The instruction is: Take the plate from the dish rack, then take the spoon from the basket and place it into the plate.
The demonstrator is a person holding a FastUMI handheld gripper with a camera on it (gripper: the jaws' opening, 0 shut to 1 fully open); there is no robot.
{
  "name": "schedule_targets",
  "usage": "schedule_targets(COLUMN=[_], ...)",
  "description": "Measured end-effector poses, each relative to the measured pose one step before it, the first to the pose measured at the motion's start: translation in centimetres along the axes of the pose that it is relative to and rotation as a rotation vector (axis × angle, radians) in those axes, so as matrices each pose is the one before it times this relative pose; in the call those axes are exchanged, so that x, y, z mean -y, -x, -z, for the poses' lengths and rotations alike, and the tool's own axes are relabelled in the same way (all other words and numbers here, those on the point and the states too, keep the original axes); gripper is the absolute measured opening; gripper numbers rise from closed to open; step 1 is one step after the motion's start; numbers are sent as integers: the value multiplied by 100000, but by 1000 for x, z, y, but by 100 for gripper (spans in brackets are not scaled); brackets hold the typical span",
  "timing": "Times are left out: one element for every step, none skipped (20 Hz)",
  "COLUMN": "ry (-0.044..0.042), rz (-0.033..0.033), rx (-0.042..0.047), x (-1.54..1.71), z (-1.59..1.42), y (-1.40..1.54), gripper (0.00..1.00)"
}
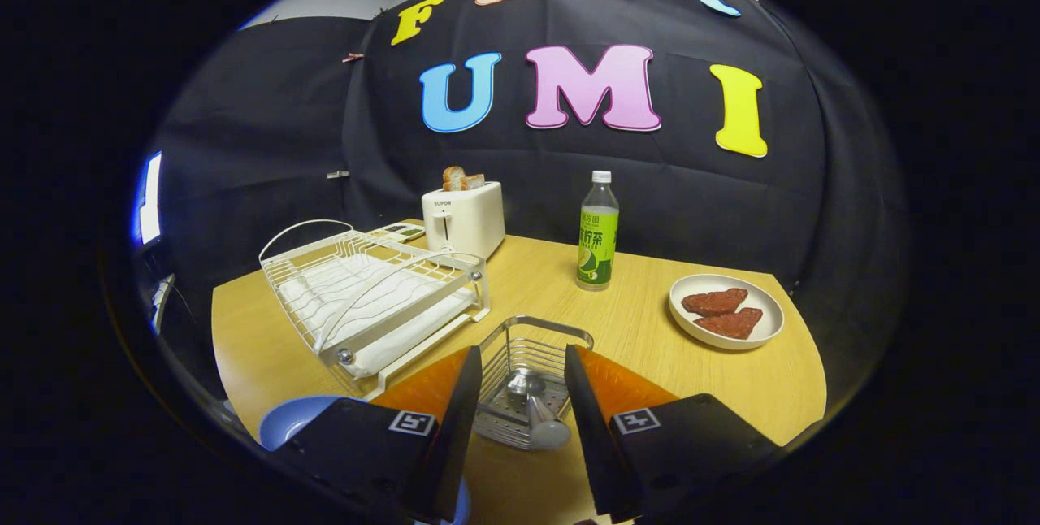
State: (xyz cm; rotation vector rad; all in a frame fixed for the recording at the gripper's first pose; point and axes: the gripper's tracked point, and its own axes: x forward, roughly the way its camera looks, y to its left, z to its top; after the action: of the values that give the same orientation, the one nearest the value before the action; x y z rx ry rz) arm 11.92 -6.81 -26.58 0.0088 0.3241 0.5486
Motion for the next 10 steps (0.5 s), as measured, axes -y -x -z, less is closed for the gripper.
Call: schedule_targets(ry=[-506, -665, -388, -914, -1123, -1149, -520, -270, -180, -190], rz=[-29, -222, 1807, 439, 348, -252, 31, 592, 882, 274], rx=[338, 433, -100, -37, -520, -40, -286, -277, -464, 85], x=[12, 24, 505, 98, 46, -22, 27, 162, 77, 5], z=[-68, -49, -6, -64, 28, -38, -27, 34, -180, 45], y=[-205, -278, -105, -141, -91, -110, 60, -71, 230, -192], gripper=[64, 63, 61, 51, 45, 38, 36, 34, 29, 24])
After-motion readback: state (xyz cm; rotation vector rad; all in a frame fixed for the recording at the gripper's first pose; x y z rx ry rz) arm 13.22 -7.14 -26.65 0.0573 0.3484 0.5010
